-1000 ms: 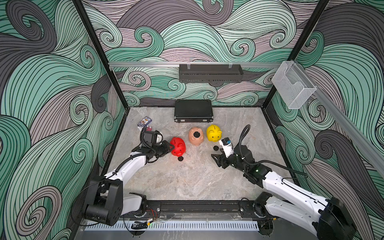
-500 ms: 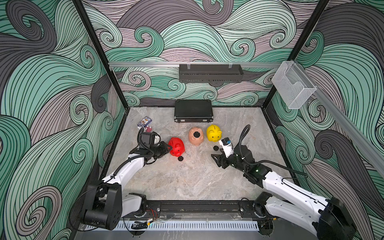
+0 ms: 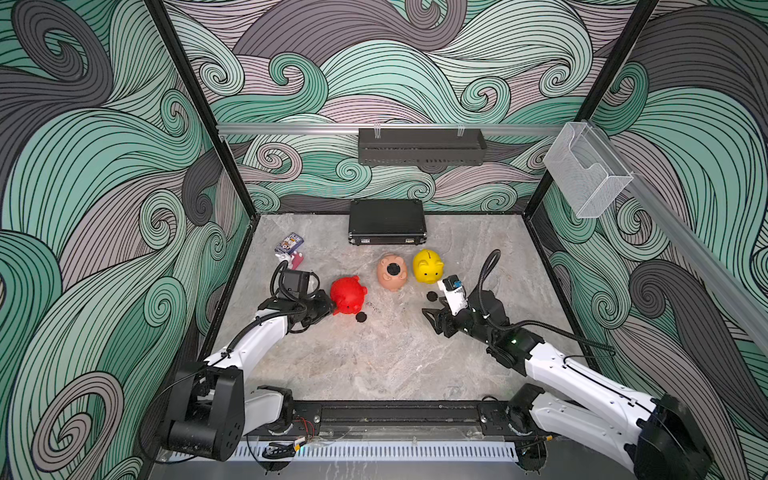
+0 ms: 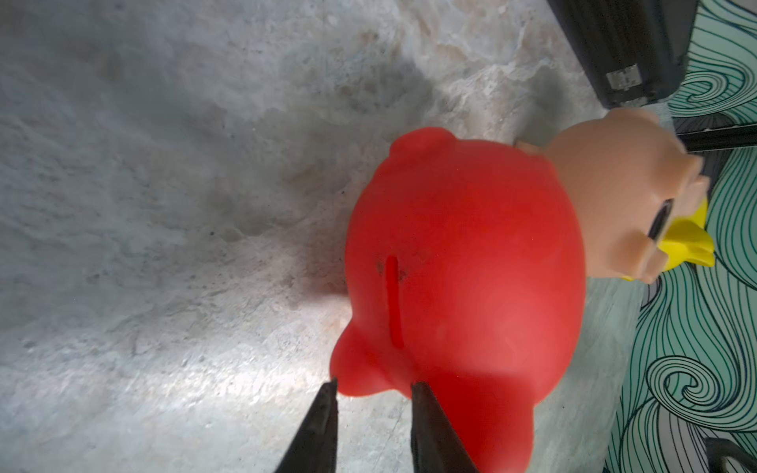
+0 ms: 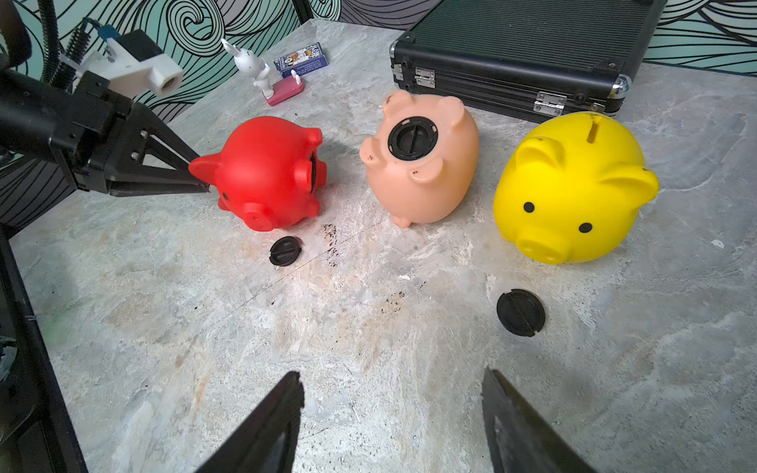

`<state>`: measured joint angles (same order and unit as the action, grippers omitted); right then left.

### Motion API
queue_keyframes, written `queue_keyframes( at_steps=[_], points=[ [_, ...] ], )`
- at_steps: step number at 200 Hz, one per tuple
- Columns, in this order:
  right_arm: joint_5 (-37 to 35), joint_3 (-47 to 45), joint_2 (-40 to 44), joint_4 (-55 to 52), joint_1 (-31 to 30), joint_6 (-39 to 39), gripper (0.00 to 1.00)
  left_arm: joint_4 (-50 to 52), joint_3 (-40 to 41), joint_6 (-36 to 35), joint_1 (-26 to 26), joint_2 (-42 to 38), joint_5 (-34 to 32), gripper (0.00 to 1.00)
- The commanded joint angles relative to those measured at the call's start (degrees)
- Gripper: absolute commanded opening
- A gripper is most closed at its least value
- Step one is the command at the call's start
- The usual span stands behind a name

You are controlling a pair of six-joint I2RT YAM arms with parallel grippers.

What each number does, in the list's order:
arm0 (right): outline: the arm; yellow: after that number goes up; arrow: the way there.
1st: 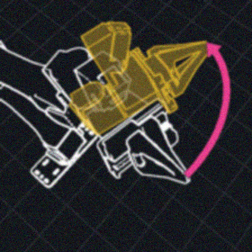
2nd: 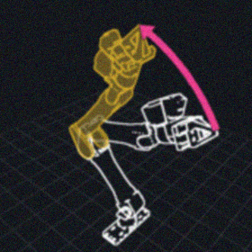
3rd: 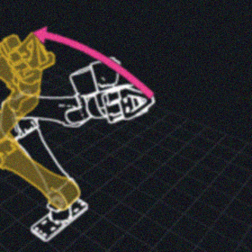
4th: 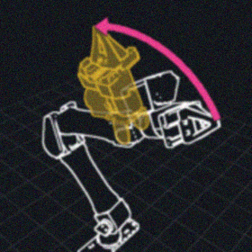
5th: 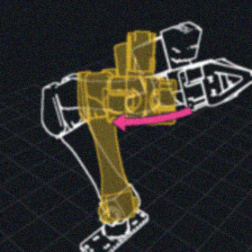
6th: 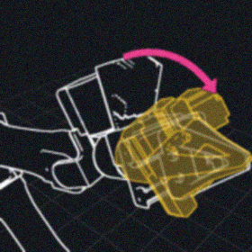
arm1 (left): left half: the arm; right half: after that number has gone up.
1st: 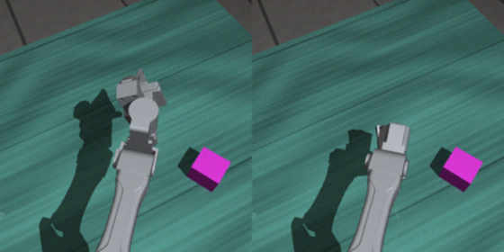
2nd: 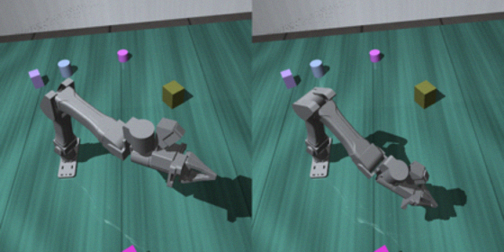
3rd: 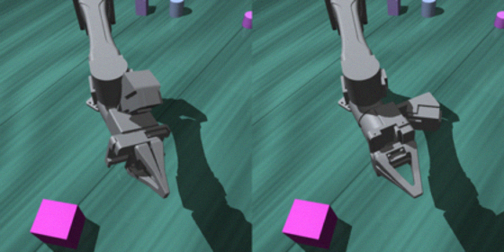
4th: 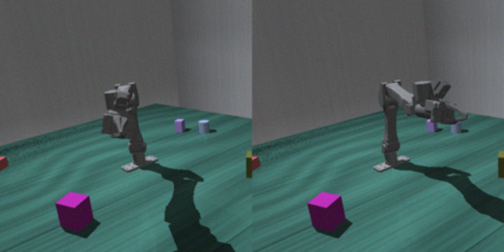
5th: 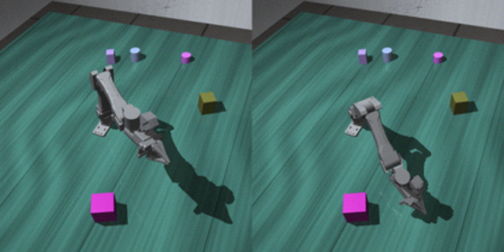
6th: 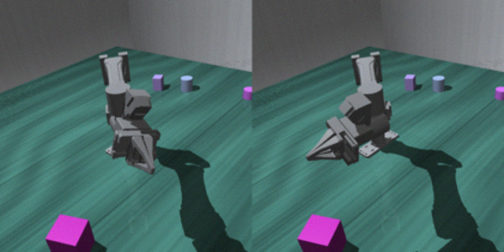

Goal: Close piggy banks
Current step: Turn over the piggy bank at the center of the board.

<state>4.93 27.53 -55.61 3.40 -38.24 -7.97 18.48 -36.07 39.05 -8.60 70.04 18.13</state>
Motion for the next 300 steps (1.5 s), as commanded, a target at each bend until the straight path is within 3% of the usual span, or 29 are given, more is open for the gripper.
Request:
queue_keyframes(
  at_steps=[1,96,128,166,232,300],
  points=[
    [0.5,0.8,0.4,0.1,0.3,-0.3,0.70,1.6,-0.3,-0.7,0.6,-0.1,-1.6,0.32],
    [0.9,0.9,0.7,-0.2,0.3,-0.4,0.71,1.4,-0.4,-0.7,1.0,0.4,-1.3,0.33],
    [7.0,1.8,-0.4,2.8,0.2,-0.7,0.70,1.0,-0.8,-0.2,1.5,0.6,-1.7,0.33],
    [10.0,5.9,-6.9,8.1,-2.1,-4.7,0.70,1.0,-2.5,0.5,2.4,1.3,-2.8,0.34],
    [5.5,20.6,-23.6,10.6,-10.4,-8.0,0.69,2.9,-4.1,1.2,3.0,-1.0,-3.7,0.35],
    [2.9,31.1,-34.5,10.7,-12.6,-8.1,0.68,4.0,-2.2,1.2,3.5,-6.0,-4.4,0.36]
  ],
)
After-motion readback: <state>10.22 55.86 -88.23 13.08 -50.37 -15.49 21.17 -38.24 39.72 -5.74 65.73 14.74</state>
